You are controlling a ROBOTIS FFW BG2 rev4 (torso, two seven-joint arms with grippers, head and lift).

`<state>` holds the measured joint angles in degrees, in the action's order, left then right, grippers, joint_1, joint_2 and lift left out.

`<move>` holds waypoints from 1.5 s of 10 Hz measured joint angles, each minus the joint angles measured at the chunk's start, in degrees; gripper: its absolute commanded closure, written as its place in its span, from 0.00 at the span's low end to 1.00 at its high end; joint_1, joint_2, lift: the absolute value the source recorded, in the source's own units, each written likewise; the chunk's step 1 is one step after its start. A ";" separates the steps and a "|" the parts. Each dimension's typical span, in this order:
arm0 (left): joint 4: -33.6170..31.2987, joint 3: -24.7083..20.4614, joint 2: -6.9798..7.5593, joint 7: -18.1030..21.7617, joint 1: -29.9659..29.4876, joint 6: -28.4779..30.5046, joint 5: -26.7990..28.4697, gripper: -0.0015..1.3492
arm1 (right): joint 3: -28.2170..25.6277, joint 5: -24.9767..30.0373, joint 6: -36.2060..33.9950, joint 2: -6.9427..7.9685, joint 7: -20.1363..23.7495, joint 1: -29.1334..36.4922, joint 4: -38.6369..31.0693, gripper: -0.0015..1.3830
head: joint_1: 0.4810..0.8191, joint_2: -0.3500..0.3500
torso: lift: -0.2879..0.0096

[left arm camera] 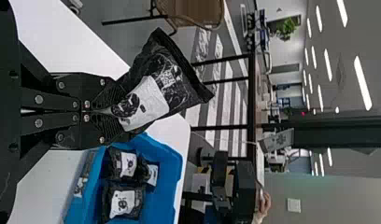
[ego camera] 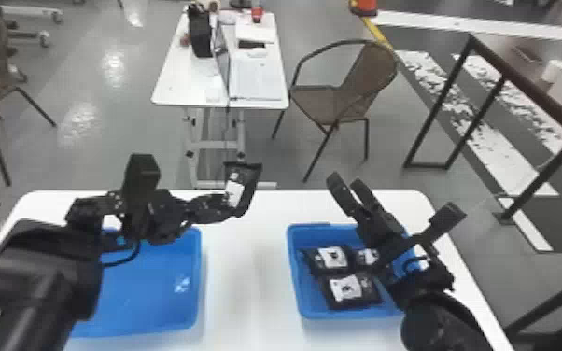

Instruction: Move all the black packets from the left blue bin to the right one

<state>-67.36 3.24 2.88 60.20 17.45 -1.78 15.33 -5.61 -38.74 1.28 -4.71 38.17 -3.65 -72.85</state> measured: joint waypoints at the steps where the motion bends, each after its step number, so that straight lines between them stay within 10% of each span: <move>1: 4.76 2.31 -0.55 0.39 3.46 -1.81 -0.08 0.90 | 1.51 0.44 -0.12 0.03 -0.03 -1.10 0.84 0.10 | 0.63 0.27 | 0.97; 7: 15.90 10.79 -2.88 -0.77 11.34 -5.07 -2.46 0.90 | 7.33 1.80 -1.32 0.13 -0.03 -5.34 3.77 0.11 | 0.63 0.26 | 0.97; 8: 16.02 10.95 -2.88 -0.88 11.36 -5.08 -2.96 0.90 | 7.68 3.20 -2.02 0.27 -0.10 -5.66 3.78 0.19 | 0.63 0.26 | 0.97; 9: 16.12 11.14 -2.88 -0.99 11.38 -5.08 -3.49 0.90 | 7.79 4.23 -2.73 0.72 -0.06 -6.21 4.44 0.63 | 0.63 0.27 | 0.97; 10: 16.18 11.22 -2.88 -1.15 11.38 -5.03 -3.67 0.90 | 7.80 4.60 -2.96 1.05 -0.10 -6.52 4.93 0.86 | 0.63 0.28 | 0.97; 12: 16.21 10.95 -2.88 -1.45 11.21 -4.99 -3.92 0.86 | 7.80 4.35 -3.00 1.19 -0.02 -6.38 5.40 0.87 | 0.63 0.28 | 0.97; 15: 16.09 8.66 -2.89 -2.97 9.91 -5.22 -4.28 0.35 | 7.72 1.14 -2.36 1.28 -0.03 -5.27 5.80 0.87 | 0.63 0.29 | 0.97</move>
<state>-51.27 11.90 0.00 57.23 27.36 -7.00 11.05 2.11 -37.60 -1.07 -3.43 38.14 -8.92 -67.05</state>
